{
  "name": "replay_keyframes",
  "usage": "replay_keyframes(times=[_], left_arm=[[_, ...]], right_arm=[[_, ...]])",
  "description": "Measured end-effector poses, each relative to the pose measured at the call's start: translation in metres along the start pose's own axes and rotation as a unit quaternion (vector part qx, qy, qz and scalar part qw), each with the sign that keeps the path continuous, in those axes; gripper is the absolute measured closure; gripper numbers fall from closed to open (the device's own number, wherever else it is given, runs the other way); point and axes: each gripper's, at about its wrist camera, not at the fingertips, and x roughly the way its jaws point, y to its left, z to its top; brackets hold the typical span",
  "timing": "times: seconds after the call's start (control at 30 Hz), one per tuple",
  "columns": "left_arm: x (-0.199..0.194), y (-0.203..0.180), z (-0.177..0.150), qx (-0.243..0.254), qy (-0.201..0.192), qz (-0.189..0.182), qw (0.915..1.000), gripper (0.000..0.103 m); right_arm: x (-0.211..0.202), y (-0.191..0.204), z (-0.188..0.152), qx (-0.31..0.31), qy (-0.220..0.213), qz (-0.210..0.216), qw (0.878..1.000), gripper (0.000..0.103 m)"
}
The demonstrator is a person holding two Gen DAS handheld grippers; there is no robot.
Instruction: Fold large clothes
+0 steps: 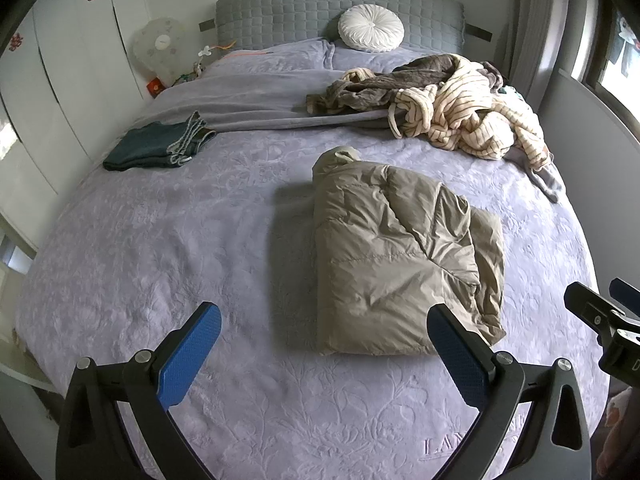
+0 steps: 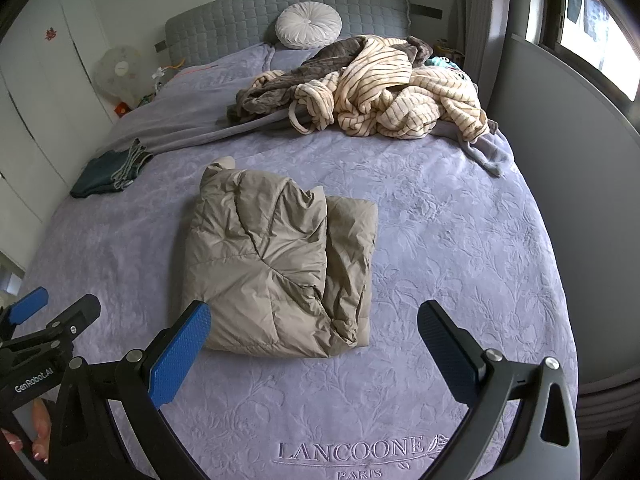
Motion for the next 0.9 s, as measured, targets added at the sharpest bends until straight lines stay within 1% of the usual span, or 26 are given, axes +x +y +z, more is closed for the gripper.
replay_keyframes(times=[0.63, 0.73, 0.9], left_arm=[[0.001, 0.002, 0.001, 0.0, 0.0, -0.006, 1.0, 0.0], [0.002, -0.003, 0.0, 0.005, -0.003, -0.013, 0.9999, 0.0], [0.001, -0.008, 0.0, 0.006, -0.003, -0.011, 0.9999, 0.0]], right_arm=[[-0.001, 0.001, -0.001, 0.001, 0.001, 0.0, 1.0, 0.0], [-0.001, 0.001, -0.001, 0.001, 0.001, -0.001, 1.0, 0.0], [-0.002, 0.001, -0.001, 0.002, 0.001, -0.001, 1.0, 0.0]])
